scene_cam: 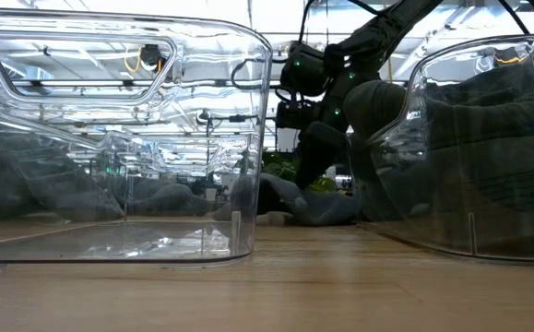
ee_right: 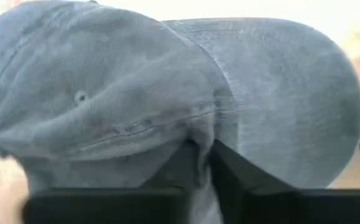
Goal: Pick & Place hat
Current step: Put the bottom right gray cap into the left transparent bin
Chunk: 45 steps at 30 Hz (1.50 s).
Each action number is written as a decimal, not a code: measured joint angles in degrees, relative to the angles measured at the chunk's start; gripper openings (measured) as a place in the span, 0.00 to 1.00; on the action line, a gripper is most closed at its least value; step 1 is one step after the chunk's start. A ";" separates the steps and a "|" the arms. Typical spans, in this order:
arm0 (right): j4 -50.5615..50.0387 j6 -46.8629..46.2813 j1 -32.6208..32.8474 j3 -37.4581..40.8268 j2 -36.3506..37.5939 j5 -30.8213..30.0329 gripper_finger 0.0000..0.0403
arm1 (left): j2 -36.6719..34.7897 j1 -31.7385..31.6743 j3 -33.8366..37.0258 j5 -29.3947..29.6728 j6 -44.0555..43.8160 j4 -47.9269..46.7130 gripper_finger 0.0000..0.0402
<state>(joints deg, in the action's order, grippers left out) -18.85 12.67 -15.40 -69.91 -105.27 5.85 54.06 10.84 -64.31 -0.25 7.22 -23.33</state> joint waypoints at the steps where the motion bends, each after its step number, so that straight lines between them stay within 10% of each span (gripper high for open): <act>1: 0.14 0.90 0.00 0.00 0.00 0.02 0.04 | 0.00 -0.01 0.00 0.02 0.01 0.00 0.97; 11: -1.13 3.21 0.09 0.11 3.72 -4.39 0.00 | 0.00 0.02 0.00 0.02 0.00 0.00 0.97; 25: -4.75 0.08 2.28 0.09 28.04 -4.39 0.00 | 0.00 0.00 0.00 0.00 0.00 0.00 0.97; 45: -1.07 -5.99 21.69 9.61 47.20 4.94 0.00 | 0.00 0.00 0.00 0.04 1.75 1.73 0.97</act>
<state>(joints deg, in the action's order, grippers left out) -19.92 6.68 6.30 -60.30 -58.07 10.79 54.06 10.83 -64.31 -0.21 8.97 -21.60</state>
